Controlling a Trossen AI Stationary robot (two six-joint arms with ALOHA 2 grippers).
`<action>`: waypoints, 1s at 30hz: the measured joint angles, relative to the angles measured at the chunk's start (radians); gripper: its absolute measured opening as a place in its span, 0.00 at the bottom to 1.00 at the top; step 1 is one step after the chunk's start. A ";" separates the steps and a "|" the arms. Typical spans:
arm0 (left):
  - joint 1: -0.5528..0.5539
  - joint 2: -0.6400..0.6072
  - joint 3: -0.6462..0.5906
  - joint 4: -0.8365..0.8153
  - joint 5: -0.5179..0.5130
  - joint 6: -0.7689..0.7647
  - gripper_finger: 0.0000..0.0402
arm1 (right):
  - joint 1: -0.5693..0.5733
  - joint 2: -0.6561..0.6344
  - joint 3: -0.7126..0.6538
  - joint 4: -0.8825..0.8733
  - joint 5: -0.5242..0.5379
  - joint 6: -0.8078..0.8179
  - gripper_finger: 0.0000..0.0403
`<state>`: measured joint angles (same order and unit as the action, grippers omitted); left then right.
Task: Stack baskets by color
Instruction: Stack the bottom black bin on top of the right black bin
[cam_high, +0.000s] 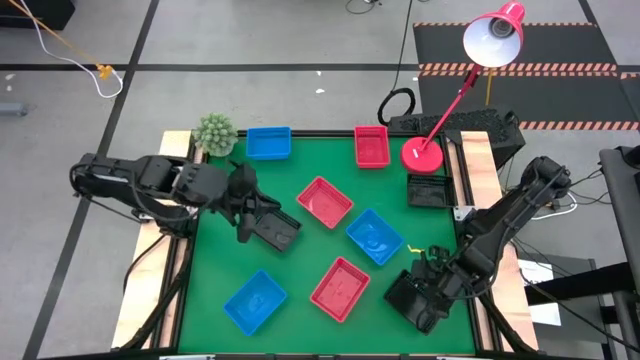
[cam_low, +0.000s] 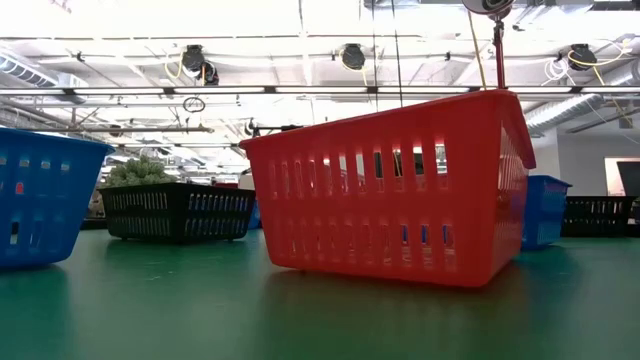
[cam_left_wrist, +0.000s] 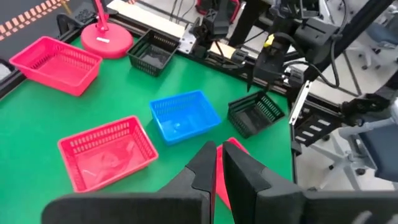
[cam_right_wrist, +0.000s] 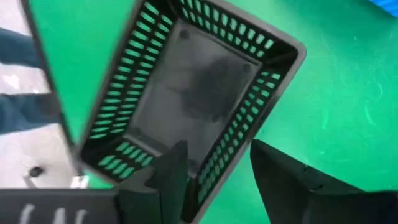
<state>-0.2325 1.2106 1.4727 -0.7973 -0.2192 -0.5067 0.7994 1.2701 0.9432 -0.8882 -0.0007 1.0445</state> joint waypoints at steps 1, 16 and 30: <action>0.000 0.013 0.000 0.005 0.000 -0.001 0.08 | 0.000 0.000 -0.020 0.011 0.001 -0.009 0.44; 0.000 0.206 0.000 0.264 -0.001 0.003 0.08 | -0.037 0.000 -0.153 0.129 -0.001 -0.011 0.27; 0.014 0.226 0.000 0.302 -0.001 0.035 0.08 | -0.106 -0.046 -0.153 0.187 0.017 -0.034 0.12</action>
<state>-0.2189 1.4364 1.4727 -0.4956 -0.2203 -0.4719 0.6931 1.2241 0.7906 -0.7010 0.0162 1.0109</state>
